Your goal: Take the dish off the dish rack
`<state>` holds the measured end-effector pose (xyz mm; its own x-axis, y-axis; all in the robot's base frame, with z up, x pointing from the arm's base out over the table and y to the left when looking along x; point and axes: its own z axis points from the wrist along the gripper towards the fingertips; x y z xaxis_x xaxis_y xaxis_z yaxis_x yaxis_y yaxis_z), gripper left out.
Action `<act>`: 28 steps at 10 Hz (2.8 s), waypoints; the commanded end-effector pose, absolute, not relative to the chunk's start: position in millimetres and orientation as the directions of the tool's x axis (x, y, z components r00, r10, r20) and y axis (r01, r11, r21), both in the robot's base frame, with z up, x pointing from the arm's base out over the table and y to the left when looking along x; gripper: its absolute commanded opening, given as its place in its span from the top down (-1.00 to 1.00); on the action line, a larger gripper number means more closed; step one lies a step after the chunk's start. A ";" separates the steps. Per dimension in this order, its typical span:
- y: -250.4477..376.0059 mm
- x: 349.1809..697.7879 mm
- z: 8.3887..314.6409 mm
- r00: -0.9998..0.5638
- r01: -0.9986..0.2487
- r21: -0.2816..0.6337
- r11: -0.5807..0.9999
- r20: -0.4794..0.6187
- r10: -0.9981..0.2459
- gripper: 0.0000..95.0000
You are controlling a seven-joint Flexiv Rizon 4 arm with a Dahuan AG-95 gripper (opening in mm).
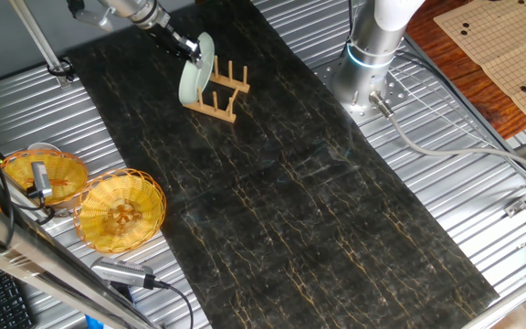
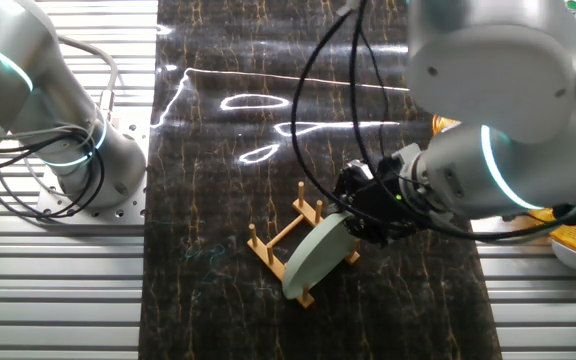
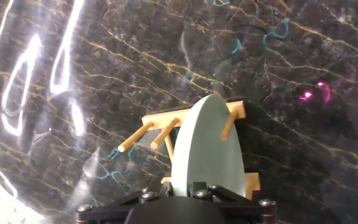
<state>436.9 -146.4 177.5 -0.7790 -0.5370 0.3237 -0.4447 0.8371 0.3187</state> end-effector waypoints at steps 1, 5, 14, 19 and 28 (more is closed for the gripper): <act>-147.7 439.2 179.7 -0.778 -0.442 0.328 0.835 0.324 -0.539 1.00; -148.8 443.0 180.2 -0.774 -0.433 0.348 0.832 0.329 -0.541 1.00; -149.9 447.5 177.7 -0.752 -0.424 0.456 0.782 0.304 -0.585 1.00; -149.9 447.1 178.2 -0.694 -0.463 0.501 0.731 0.309 -0.650 1.00; -149.4 446.0 183.1 -0.668 -0.437 0.584 0.684 0.299 -0.681 1.00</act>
